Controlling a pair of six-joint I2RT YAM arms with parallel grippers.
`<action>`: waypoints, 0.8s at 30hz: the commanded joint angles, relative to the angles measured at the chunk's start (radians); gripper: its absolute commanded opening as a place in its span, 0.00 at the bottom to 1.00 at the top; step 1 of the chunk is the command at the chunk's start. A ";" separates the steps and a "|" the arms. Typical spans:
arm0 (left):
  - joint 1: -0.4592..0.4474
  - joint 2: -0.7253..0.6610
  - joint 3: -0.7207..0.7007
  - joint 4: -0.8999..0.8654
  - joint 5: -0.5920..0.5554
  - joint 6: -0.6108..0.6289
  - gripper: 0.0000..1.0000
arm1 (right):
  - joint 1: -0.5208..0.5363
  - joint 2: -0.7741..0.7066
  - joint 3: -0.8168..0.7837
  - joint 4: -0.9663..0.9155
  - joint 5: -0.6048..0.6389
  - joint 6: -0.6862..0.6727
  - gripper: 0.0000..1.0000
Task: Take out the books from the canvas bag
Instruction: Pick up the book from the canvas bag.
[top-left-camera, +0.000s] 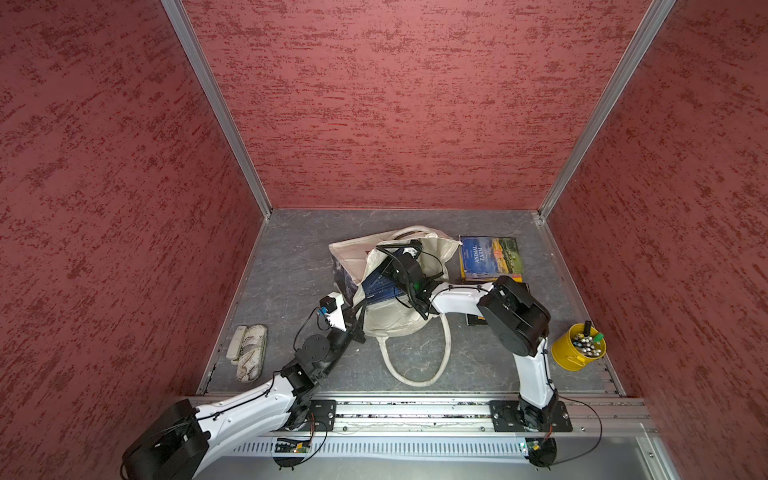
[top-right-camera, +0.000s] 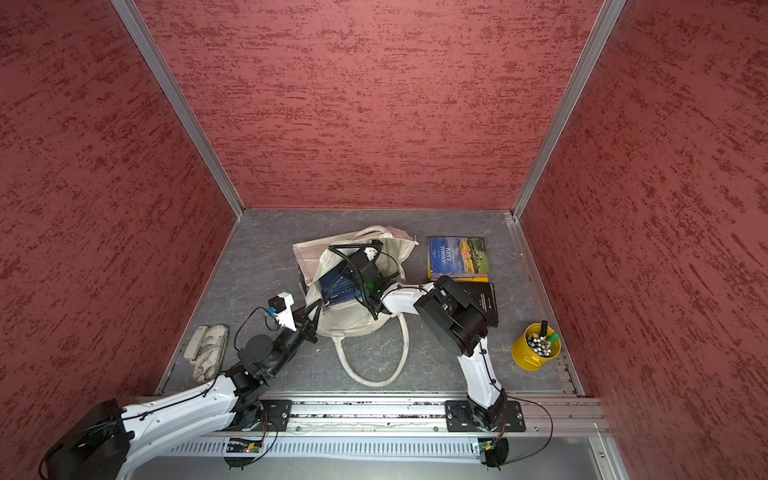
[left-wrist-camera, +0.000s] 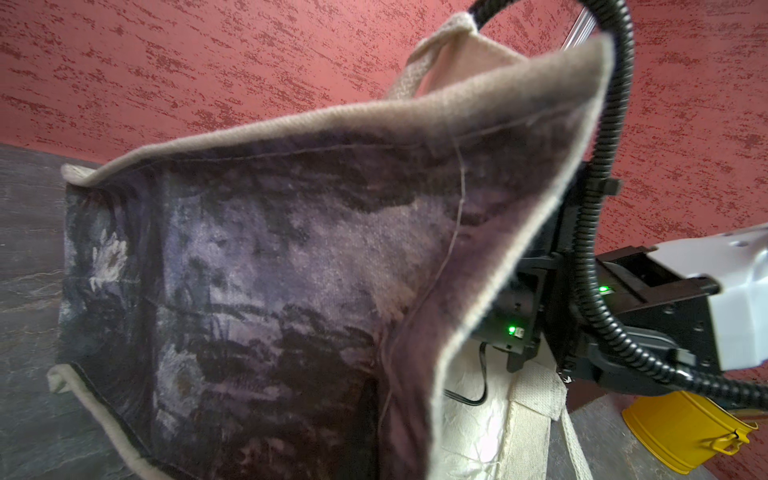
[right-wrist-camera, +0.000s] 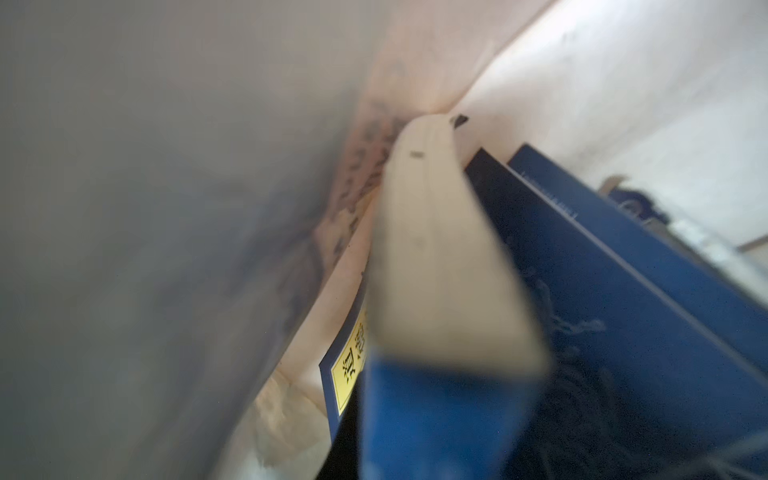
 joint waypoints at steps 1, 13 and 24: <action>-0.002 -0.024 0.010 0.013 -0.012 -0.022 0.00 | -0.001 -0.105 -0.048 -0.056 0.020 -0.184 0.00; -0.001 -0.033 0.027 -0.039 -0.051 -0.054 0.00 | 0.001 -0.358 -0.220 -0.055 -0.013 -0.496 0.00; 0.000 -0.028 0.042 -0.080 -0.084 -0.075 0.00 | 0.015 -0.589 -0.292 -0.095 -0.127 -0.576 0.00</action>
